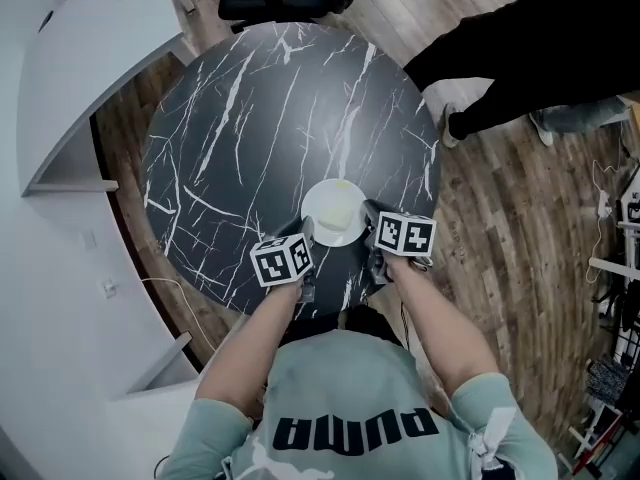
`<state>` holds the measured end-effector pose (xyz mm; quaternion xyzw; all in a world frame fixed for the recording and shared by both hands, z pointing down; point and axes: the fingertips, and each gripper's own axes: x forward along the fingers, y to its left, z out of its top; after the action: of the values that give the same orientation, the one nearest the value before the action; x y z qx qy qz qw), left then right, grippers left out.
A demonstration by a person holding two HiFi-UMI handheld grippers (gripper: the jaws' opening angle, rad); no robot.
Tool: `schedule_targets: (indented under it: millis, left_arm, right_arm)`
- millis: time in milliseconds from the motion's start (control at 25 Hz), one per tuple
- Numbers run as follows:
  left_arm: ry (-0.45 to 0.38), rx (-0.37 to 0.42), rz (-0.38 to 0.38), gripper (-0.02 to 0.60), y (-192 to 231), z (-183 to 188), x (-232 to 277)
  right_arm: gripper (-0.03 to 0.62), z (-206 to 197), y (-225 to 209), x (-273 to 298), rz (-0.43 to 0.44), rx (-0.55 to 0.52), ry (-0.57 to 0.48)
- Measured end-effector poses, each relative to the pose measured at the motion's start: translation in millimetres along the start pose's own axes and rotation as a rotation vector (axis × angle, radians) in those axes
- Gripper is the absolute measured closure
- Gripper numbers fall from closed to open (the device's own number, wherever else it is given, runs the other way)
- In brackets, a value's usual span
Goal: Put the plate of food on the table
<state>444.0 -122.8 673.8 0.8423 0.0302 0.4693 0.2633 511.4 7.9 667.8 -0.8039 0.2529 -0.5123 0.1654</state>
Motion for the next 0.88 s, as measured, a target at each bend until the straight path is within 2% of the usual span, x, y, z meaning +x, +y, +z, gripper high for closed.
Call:
schedule_targets:
  millis: [520,880]
  left_arm:
    - [0.025,0.055,0.024,0.515,6.4,-7.0,10.6]
    - [0.0,0.187,0.038,0.49,9.3,-2.6,10.8]
  right_arm:
    - [0.56,-5.7,-4.5,10.4,-0.036,-0.038,0.013]
    - [0.555,-2.0,-2.4,13.7,-0.099,-0.169,0.012]
